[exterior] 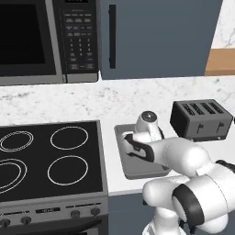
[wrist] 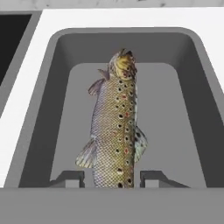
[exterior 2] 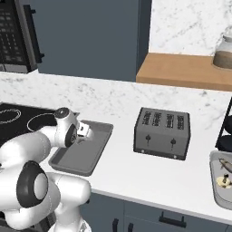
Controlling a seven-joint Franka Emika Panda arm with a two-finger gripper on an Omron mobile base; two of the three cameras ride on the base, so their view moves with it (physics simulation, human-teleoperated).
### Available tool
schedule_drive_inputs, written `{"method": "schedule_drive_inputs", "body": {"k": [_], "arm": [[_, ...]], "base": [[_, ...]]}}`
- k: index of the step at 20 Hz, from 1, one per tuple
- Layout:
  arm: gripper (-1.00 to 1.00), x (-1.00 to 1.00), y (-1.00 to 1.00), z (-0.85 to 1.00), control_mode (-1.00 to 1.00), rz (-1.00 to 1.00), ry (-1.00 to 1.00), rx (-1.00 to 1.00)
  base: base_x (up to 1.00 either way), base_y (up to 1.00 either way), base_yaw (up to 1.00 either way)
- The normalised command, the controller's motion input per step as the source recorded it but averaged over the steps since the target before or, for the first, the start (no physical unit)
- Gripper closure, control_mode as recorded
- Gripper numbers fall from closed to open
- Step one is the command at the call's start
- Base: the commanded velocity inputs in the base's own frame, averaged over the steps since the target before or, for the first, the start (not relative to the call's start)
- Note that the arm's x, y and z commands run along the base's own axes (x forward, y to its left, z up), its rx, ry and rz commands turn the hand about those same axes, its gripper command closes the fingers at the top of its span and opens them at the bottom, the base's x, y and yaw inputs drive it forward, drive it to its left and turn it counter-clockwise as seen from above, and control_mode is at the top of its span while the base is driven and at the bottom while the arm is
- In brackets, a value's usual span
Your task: Place one mushroom and one fish in each tupperware on the nearby counter, to pack two identical lunches.
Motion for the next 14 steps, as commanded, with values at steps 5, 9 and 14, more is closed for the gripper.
{"method": "schedule_drive_inputs", "body": {"k": [5, 9, 14], "arm": [[-1.00, 0.14, 0.01, 0.03, -1.00, 0.00, 0.09, 0.00], [-1.00, -0.54, -0.05, 0.69, -1.00, -0.03, 0.04, 0.00], [-1.00, -0.99, -0.41, 0.93, -1.00, -0.04, -0.05, 0.00]], "base": [[0.00, 0.00, 0.00], [0.00, 0.00, 0.00], [0.00, 0.00, 0.00]]}}
